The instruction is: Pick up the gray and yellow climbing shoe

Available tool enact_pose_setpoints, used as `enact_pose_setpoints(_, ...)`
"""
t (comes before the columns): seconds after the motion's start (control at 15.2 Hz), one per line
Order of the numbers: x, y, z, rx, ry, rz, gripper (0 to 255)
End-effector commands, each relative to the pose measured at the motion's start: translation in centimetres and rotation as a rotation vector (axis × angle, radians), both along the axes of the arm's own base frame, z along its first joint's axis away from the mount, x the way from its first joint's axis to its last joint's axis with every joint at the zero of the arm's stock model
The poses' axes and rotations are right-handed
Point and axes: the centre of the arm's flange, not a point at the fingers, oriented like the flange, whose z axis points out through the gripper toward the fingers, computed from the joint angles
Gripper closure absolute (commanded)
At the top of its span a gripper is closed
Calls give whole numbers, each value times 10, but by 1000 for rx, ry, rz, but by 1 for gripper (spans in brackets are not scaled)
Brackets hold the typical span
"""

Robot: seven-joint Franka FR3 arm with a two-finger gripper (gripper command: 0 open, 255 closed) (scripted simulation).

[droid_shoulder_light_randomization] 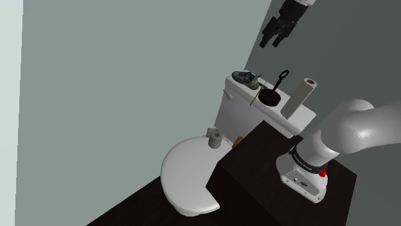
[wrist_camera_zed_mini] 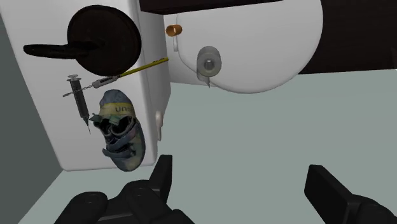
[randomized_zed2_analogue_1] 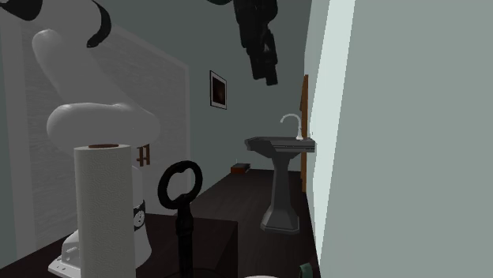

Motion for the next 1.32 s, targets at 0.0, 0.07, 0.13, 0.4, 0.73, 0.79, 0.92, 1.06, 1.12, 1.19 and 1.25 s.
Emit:
enact_pose_setpoints(0.0, 15, -14, -16, -7, 22, -15, 0)
enact_pose_setpoints(0.07, 21, -22, -25, -11, 33, -23, 0)
enact_pose_setpoints(0.13, 26, -31, -34, -14, 44, -31, 0)
enact_pose_setpoints(0.4, 47, -64, -69, -27, 88, -61, 0)
enact_pose_setpoints(0.73, 68, -107, -114, -43, 142, -99, 0)
enact_pose_setpoints(0.79, 72, -116, -123, -47, 153, -107, 0)
enact_pose_setpoints(0.92, 80, -133, -142, -53, 175, -122, 0)
enact_pose_setpoints(1.06, 86, -151, -160, -60, 197, -138, 0)
enact_pose_setpoints(1.12, 89, -161, -169, -63, 208, -145, 0)
enact_pose_setpoints(1.19, 92, -170, -178, -66, 219, -153, 0)
enact_pose_setpoints(1.25, 94, -177, -186, -69, 228, -159, 0)
